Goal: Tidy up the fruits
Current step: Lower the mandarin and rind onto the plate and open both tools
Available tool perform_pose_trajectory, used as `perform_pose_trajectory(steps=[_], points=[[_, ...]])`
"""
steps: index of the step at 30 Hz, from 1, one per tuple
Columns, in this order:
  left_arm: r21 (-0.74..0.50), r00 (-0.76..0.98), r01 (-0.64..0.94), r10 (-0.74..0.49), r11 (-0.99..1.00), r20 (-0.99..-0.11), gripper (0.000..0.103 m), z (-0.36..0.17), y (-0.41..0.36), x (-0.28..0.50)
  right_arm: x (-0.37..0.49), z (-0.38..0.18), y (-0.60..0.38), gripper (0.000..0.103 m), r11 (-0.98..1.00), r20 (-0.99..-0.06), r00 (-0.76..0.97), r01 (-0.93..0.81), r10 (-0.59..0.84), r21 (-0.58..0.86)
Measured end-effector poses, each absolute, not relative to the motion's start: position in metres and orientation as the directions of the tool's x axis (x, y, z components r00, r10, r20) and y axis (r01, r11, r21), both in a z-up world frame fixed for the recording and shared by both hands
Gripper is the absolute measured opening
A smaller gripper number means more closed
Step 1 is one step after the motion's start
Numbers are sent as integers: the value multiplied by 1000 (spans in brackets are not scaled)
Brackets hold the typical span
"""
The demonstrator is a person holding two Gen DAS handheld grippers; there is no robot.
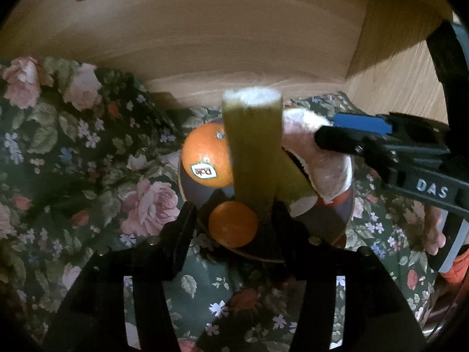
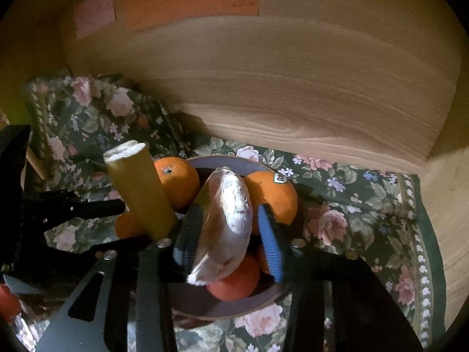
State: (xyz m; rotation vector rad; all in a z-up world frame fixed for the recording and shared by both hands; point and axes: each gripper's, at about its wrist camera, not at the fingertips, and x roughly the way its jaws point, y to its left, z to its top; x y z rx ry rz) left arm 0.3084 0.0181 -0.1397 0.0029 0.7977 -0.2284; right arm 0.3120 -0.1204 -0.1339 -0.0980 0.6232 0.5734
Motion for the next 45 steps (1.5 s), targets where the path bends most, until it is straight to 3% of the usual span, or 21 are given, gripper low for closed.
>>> perform_pose_trajectory(steps=[9,24,30,36,40,45], points=[[-86,715,173,-185,981,-674,54,-115,28,276,270,-126,-135,48,832,-543,675,-548,500,85],[-86,599,240,-217,967,-771,53,-156,-5,249,239,-182,-131,48,820,-632,594,-560,497,117],[-118,552,252,-242,961,-798,44,-168,-11,256,249,-195,-121,47,796,-685,529,-593,501,124],[-83,565,257,-220,963,-795,37,-175,-20,261,260,-201,-113,40,793,-705,513,-598,490,116],[-65,574,266,-212,962,-791,25,-176,-24,263,261,-201,-112,32,799,-702,527,-594,479,100],[-77,576,265,-222,961,-786,24,-175,-22,262,264,-201,-106,25,791,-703,524,-604,481,92]])
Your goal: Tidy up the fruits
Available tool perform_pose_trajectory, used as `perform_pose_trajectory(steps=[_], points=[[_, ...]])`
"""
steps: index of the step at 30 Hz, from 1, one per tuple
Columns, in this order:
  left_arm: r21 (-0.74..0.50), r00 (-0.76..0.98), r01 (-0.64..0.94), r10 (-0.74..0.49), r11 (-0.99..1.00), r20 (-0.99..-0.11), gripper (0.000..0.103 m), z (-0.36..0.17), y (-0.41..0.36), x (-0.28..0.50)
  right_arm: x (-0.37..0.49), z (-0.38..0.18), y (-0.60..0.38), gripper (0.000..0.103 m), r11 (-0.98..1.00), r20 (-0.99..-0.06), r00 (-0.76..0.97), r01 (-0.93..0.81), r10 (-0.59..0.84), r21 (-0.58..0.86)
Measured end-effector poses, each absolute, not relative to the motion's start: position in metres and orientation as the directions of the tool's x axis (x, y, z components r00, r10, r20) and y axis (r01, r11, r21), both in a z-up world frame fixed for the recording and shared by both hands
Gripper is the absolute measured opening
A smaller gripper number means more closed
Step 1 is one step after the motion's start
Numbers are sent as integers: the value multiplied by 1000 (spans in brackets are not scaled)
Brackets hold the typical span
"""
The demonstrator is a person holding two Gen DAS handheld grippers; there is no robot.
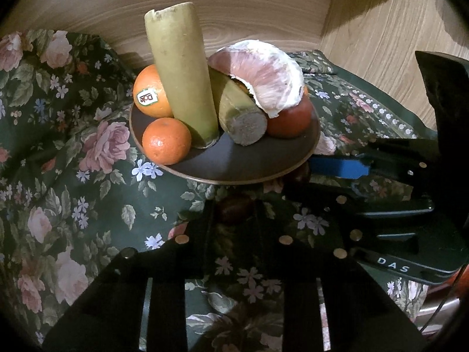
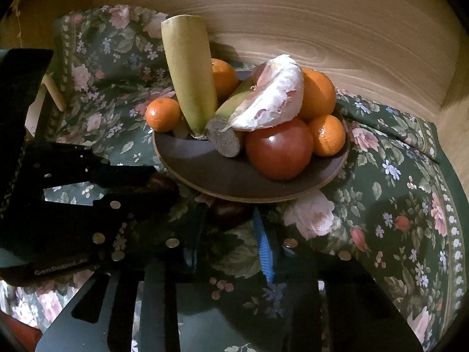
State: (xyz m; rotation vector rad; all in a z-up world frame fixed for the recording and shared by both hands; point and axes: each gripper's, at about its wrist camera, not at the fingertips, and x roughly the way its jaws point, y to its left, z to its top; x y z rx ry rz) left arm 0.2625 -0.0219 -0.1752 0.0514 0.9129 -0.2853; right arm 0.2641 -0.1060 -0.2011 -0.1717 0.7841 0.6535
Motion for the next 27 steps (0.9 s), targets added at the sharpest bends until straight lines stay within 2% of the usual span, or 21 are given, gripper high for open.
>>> perform_pose_trajectory(steps=[9,20,27], points=[[-81,594,270,-232,959,-770,23,-167,-15,250,255,-194,-115,24,788,-691,530,-608,492,94],[-77,661,263,-238,962,-712,23,-132,-7,247,248,-170,-126,24,791,-621,586,-605,521,94],[-66,655,247,-217,967,-724,23,-137,-11,265,262,-176,-121,24,790,-627,577,-605,523,101]])
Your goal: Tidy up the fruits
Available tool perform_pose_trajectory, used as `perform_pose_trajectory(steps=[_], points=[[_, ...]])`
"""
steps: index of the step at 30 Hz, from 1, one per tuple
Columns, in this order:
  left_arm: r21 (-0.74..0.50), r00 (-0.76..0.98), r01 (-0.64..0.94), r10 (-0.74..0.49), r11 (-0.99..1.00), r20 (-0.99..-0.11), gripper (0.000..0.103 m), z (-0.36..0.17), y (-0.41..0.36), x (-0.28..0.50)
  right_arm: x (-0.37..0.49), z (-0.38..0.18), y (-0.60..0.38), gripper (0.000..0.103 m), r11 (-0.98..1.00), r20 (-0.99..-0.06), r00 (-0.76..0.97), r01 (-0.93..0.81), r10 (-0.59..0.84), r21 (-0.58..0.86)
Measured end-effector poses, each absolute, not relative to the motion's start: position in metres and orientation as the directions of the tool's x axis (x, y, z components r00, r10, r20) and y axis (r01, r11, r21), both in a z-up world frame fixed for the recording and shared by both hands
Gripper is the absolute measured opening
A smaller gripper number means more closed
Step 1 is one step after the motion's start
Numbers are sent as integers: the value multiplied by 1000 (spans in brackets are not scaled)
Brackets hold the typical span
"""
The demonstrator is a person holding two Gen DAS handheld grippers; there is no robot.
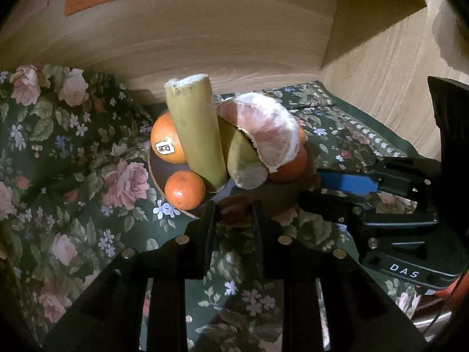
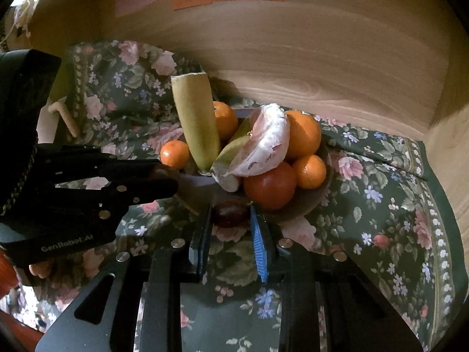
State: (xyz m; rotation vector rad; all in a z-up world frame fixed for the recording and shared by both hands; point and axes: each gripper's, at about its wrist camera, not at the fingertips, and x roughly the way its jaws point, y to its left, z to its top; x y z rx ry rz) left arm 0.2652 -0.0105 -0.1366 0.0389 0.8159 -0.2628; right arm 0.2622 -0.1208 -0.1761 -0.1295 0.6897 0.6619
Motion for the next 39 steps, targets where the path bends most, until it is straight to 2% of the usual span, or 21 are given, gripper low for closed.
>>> perform_pose_trajectory(steps=[10,17,21,29,35,39], points=[[-72,627,239,-210,968,-750,24,-151,-12,283,277,-191,-119,24,788,-657,544,-603,521,126],[-75,632,233,-210,970,-746,32,-150,-15,280,274,-189,-121,28,789,-652,550,-602,522,124],[-72,661,222,-204,973,-722,32,-139,-12,269,265,-179,-132,28,796,-625,576,-592,527,126],[-39,805,173,-164,984,-570,32,-79,-7,213,220,-122,-163,28,817,-474,694,-568,542,102],[-5,912,124,-116,992,-392,32,-23,-11,146,161,-72,-193,28,834,-289,788,-547,543,76],[14,954,103,-95,995,-286,35,6,-14,104,124,-50,-213,36,834,-179,815,-545,551,86]])
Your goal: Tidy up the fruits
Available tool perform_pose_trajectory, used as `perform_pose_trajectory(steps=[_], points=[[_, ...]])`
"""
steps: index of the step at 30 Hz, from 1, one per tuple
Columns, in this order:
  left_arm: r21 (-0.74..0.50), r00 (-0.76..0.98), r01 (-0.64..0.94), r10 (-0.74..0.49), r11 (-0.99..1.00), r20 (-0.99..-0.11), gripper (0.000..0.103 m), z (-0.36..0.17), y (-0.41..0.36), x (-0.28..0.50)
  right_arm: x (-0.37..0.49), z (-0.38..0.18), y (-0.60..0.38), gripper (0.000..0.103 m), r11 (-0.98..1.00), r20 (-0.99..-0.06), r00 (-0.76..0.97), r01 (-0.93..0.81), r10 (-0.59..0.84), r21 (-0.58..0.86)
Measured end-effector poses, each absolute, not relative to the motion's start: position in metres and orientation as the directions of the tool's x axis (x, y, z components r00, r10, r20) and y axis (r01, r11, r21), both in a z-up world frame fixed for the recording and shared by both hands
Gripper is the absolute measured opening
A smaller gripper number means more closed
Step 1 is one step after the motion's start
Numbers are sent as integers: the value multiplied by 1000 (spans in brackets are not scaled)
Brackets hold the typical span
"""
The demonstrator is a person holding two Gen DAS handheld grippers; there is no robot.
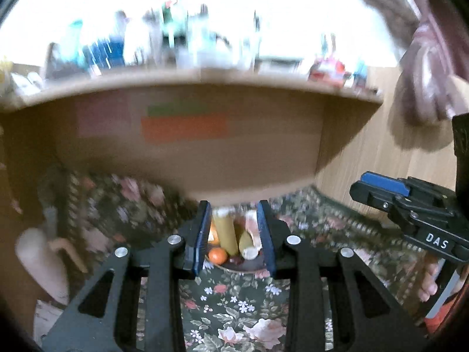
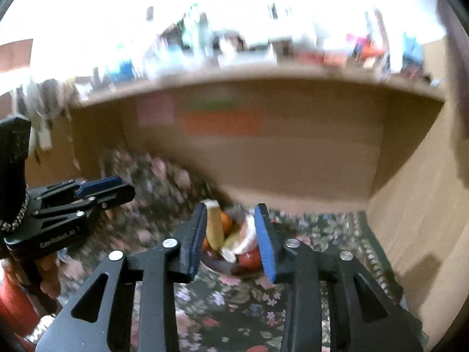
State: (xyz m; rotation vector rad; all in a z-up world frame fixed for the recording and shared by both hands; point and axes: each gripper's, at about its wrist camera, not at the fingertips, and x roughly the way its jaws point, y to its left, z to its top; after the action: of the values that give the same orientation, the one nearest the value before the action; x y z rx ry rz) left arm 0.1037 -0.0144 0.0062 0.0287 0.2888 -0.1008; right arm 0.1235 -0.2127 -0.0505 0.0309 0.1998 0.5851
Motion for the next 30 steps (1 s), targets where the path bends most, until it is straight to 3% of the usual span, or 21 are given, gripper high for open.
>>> perform_pose_trajectory(steps=[2,4,8,11,15,18,30], points=[[25,970,88,-80,996,-230,52,18,-18,80,105,-43,-219,40,835,-130,825,-544,550,78],[29,980,71,-64,997,-188,61,24,-19,63,91,-39,-224,44,832,-94,827,-548,554,82],[51,992,44,-38,998,-120,74,32,-26,27,66,-35,-231,70,837,-33,839,-537,543,101],[61,996,25,-20,998,-86,88,32,-29,10,57,-36,-233,81,843,-16,847,-527,532,105],[67,998,10,-6,998,-57,96,33,-33,-6,44,-36,-238,90,851,-6,856,-514,517,104],[58,999,15,-12,998,-49,100,33,-32,-14,35,-37,-241,103,865,18,870,-491,492,99],[39,999,19,-18,999,-36,103,33,-31,-22,25,-37,-240,103,868,34,872,-490,489,80]])
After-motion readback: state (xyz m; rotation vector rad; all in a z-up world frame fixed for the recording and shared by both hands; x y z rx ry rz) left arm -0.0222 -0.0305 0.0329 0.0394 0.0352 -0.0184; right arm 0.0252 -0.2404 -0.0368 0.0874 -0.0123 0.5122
